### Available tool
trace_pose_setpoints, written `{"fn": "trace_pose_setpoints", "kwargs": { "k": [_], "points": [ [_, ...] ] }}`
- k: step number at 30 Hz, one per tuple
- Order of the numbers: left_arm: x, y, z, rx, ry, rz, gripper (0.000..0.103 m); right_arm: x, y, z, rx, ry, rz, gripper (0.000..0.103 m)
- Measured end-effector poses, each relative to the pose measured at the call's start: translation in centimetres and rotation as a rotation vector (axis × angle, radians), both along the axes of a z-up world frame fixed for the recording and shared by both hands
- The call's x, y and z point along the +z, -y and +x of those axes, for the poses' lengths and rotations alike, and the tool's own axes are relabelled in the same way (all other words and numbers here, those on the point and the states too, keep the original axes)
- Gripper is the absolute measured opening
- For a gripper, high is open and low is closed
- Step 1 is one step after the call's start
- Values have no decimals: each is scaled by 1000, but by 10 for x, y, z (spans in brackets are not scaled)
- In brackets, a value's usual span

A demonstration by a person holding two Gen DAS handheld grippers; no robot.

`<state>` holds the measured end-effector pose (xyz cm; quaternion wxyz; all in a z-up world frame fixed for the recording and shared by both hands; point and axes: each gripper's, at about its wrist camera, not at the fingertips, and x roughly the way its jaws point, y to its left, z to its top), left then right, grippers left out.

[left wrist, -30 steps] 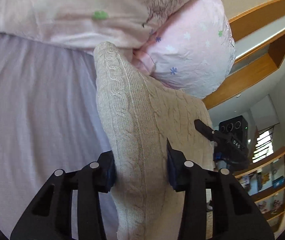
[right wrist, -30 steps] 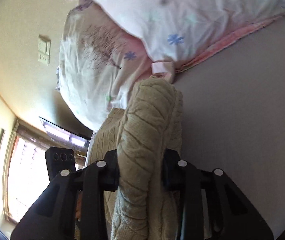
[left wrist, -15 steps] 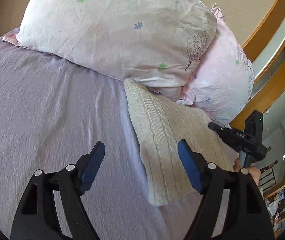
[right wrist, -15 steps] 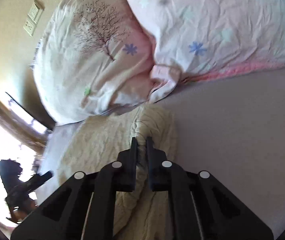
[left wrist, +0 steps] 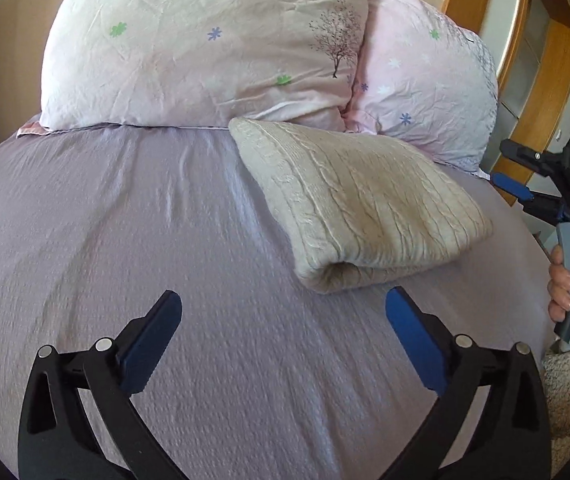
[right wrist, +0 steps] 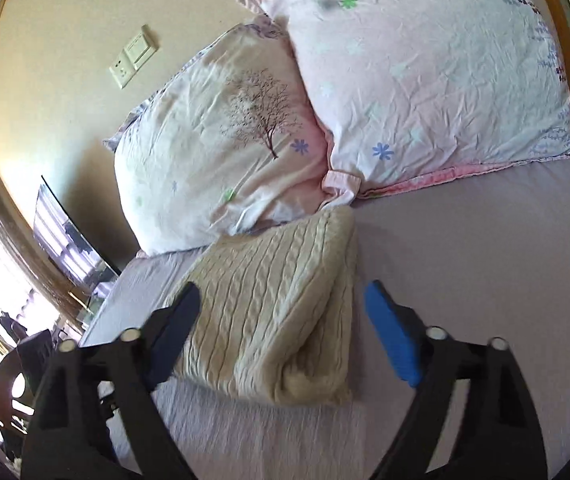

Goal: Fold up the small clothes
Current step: 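Release the folded sweater and pull both grippers back from it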

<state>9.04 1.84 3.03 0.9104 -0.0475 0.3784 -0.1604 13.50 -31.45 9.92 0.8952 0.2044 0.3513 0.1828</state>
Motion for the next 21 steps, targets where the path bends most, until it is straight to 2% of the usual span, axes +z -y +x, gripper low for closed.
{"fn": "trace_pose_setpoints", "kwargs": {
  "k": [1, 4, 6, 7, 10, 12, 13, 14, 15, 16, 18, 21],
  "points": [
    [-2, 2, 1, -6, -8, -6, 102, -4, -5, 0, 11, -28, -10, 56],
    [-9, 6, 6, -8, -32, -11, 102, -23, -23, 8, 32, -110, -46, 53],
    [-11, 7, 6, -3, -38, -12, 102, -41, -36, 13, 43, -168, -113, 17],
    [-11, 7, 6, 2, -41, -14, 102, -49, -35, 17, 2, -205, -153, 8],
    [-11, 8, 7, 12, -55, -17, 102, -56, -18, 16, -71, -217, -70, 8],
    [-12, 12, 8, 26, -70, 8, 102, -46, -20, 2, -59, -167, -62, 16],
    [-13, 14, 10, 28, -77, 18, 102, -41, -21, -6, -59, -150, -78, 37],
    [-14, 16, 11, 26, -85, 28, 102, -35, -23, -14, -58, -134, -96, 75],
    [-16, 18, 13, 26, -90, 39, 102, -30, -25, -22, -47, -111, -103, 91],
    [-18, 20, 14, 33, -94, 50, 102, -27, -29, -32, -38, -92, -122, 101],
    [-21, 23, 16, 52, -103, 84, 102, -28, -38, -43, -64, -95, -213, 101],
    [-22, 25, 18, 51, -102, 114, 102, -43, -56, -46, -37, -145, -333, 101]
  ]
}}
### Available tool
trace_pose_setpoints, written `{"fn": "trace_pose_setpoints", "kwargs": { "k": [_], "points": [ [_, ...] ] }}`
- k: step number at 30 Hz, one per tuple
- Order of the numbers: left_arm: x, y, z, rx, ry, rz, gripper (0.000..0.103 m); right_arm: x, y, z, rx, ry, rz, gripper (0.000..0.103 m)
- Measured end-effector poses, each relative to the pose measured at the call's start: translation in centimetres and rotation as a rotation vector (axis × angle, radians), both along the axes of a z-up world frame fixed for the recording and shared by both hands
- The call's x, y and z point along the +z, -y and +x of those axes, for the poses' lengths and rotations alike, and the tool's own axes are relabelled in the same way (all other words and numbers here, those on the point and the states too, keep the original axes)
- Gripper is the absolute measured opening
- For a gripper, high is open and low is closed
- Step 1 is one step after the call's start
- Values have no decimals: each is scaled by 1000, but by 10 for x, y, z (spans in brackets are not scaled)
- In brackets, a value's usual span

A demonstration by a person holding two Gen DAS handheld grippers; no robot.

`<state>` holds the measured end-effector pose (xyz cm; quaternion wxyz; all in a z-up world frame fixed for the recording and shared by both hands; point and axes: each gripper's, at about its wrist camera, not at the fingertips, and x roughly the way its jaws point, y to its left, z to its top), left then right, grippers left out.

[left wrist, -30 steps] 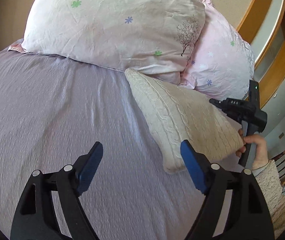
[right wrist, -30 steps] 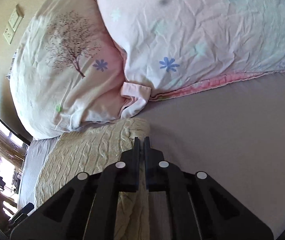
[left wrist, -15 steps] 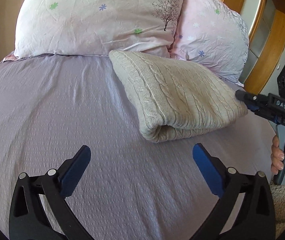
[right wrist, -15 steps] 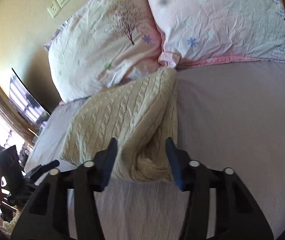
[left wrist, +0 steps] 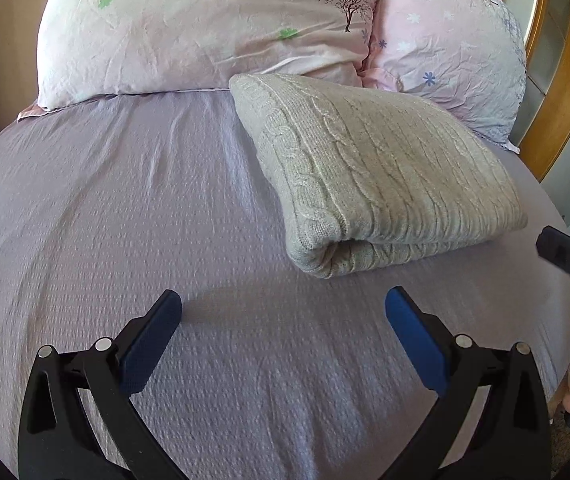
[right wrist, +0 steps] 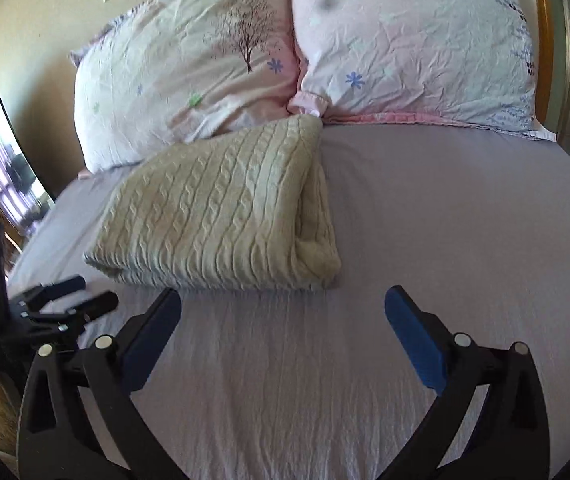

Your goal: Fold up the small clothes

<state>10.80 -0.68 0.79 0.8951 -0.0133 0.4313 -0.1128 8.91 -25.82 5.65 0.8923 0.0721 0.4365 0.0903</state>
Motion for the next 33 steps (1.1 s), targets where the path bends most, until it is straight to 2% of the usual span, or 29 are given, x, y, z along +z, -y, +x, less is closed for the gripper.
{"fn": "trace_pose_setpoints", "kwargs": {
  "k": [6, 11, 13, 33],
  "points": [
    [-3, 8, 0, -20, -6, 77, 102, -27, -19, 7, 13, -102, -67, 101],
    [-5, 14, 1, -25, -13, 128, 102, -33, -35, 4, 22, -107, -196, 101],
    [-6, 17, 1, -24, -14, 156, 102, -33, -34, 1, 12, -96, -184, 101],
    [-6, 16, 1, -22, -12, 153, 102, -32, -33, 0, 12, -90, -185, 101]
  ]
}}
